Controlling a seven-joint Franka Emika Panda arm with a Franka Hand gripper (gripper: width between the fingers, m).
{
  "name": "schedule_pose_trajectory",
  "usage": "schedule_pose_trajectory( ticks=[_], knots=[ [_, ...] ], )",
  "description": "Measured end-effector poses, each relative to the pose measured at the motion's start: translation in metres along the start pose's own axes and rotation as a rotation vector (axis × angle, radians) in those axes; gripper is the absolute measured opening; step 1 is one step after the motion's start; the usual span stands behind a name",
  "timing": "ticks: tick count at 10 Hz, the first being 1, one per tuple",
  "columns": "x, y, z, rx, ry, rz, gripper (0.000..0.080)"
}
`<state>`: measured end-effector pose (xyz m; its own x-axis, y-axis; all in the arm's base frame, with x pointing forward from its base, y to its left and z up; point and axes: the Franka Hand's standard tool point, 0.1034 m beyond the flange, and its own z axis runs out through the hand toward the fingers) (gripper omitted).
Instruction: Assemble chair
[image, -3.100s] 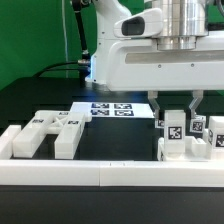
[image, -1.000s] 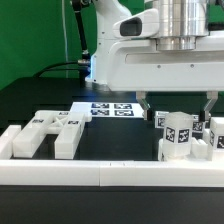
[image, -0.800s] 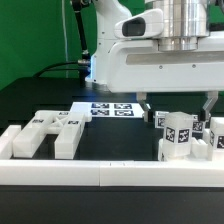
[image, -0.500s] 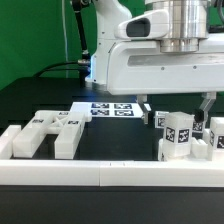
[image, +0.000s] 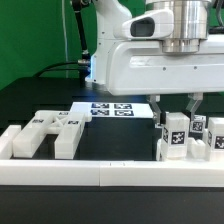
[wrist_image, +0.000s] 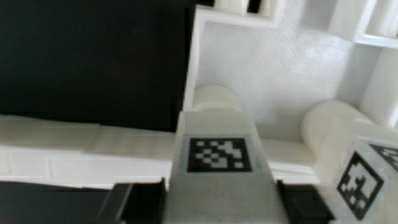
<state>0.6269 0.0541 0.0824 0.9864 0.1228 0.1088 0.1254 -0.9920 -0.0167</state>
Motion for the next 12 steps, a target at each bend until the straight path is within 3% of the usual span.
schedule_pose_trajectory(
  ticks=[2,8,12],
  knots=[
    [0.000,0.000,0.000,0.000,0.000,0.003,0.0290],
    [0.000,-0.002,0.001,0.002,-0.001,0.497,0.0291],
    [-0.001,-0.012,0.002,0.001,-0.006,0.895,0.0291]
  ],
)
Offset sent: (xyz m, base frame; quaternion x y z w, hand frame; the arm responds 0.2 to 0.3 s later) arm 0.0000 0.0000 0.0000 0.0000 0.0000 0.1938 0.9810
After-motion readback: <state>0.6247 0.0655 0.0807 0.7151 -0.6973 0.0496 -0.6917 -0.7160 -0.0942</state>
